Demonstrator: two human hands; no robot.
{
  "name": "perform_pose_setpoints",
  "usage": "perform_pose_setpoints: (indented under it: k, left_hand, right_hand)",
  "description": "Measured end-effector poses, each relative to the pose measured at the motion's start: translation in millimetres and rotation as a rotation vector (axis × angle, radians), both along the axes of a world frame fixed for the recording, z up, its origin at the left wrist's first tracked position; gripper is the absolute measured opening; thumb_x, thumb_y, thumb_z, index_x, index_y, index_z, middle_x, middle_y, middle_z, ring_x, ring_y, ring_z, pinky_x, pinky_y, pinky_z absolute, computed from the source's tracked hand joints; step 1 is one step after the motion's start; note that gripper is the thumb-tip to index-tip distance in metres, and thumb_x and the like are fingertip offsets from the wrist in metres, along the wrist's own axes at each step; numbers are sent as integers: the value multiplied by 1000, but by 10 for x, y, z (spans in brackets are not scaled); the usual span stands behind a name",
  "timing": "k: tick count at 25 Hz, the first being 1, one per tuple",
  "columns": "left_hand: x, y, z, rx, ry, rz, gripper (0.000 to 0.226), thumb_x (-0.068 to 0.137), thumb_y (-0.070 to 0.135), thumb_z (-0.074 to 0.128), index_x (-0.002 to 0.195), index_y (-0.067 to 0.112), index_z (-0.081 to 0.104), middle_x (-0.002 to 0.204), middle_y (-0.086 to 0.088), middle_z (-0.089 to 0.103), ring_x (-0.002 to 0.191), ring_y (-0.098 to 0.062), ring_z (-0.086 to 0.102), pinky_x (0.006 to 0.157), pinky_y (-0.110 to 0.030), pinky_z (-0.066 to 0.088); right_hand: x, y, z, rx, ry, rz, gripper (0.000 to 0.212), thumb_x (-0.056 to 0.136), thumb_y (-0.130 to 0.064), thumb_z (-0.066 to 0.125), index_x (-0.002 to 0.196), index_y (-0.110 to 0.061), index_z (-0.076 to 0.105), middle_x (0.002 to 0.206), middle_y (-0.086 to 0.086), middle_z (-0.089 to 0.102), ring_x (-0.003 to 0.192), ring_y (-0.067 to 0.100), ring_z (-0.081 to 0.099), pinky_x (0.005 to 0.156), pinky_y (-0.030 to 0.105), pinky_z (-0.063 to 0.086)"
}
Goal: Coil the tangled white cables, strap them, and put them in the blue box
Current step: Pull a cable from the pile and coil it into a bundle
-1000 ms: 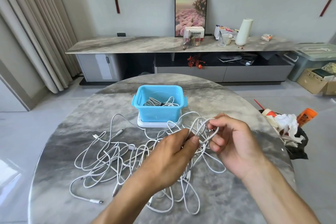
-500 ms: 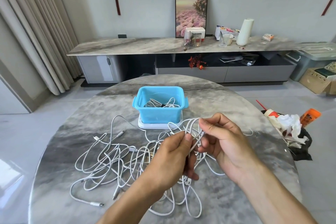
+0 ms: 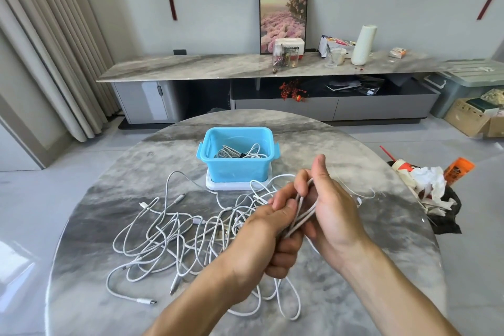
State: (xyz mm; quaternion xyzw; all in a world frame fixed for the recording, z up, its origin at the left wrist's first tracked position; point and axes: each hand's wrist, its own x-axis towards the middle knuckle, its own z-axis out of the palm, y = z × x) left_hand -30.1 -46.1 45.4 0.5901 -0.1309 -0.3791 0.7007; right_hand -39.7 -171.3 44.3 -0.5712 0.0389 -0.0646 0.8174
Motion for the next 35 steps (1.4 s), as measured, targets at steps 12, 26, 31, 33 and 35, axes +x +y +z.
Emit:
perform_pose_setpoints:
  k: [12, 26, 31, 33, 35]
  left_hand:
    - [-43, -97, -96, -219, 214, -41, 24, 94, 27, 57, 72, 16, 55, 54, 4, 25, 39, -4, 18, 36, -11, 17]
    - [446, 525, 331, -237, -156, 538, 35, 105, 29, 35, 74, 18, 48, 59, -1, 41, 40, -8, 24, 36, -19, 19]
    - [292, 418, 229, 487, -1008, 237, 38, 105, 22, 39, 73, 13, 57, 58, 15, 60, 56, -3, 49, 57, -18, 36]
    - [229, 318, 177, 481, -1056, 114, 34, 105, 22, 39, 75, 13, 52, 64, 6, 65, 65, -8, 54, 66, -24, 41]
    - [215, 269, 141, 408, -993, 121, 36, 106, 24, 37, 74, 10, 49, 62, 0, 63, 60, -9, 51, 65, -23, 41]
  right_hand:
    - [7, 23, 56, 47, -24, -187, 55, 94, -53, 42, 82, -7, 71, 36, 3, 31, 41, 19, 45, 66, 36, 56]
    - [29, -495, -46, -1000, -7, 81, 45, 70, -54, 71, 66, -10, 62, 56, -1, 54, 55, 15, 47, 57, 33, 39]
    - [-116, -450, 186, 6, 1, 246, 31, 67, -32, 82, 75, -6, 67, 53, 0, 35, 43, 10, 31, 42, 22, 29]
    - [-114, -384, 207, 135, -9, 229, 21, 82, -24, 67, 81, -3, 70, 57, 2, 38, 43, 9, 33, 38, 20, 29]
    - [-108, -333, 216, 199, -29, 180, 26, 89, -16, 50, 81, -3, 72, 60, 4, 44, 46, 12, 39, 39, 24, 37]
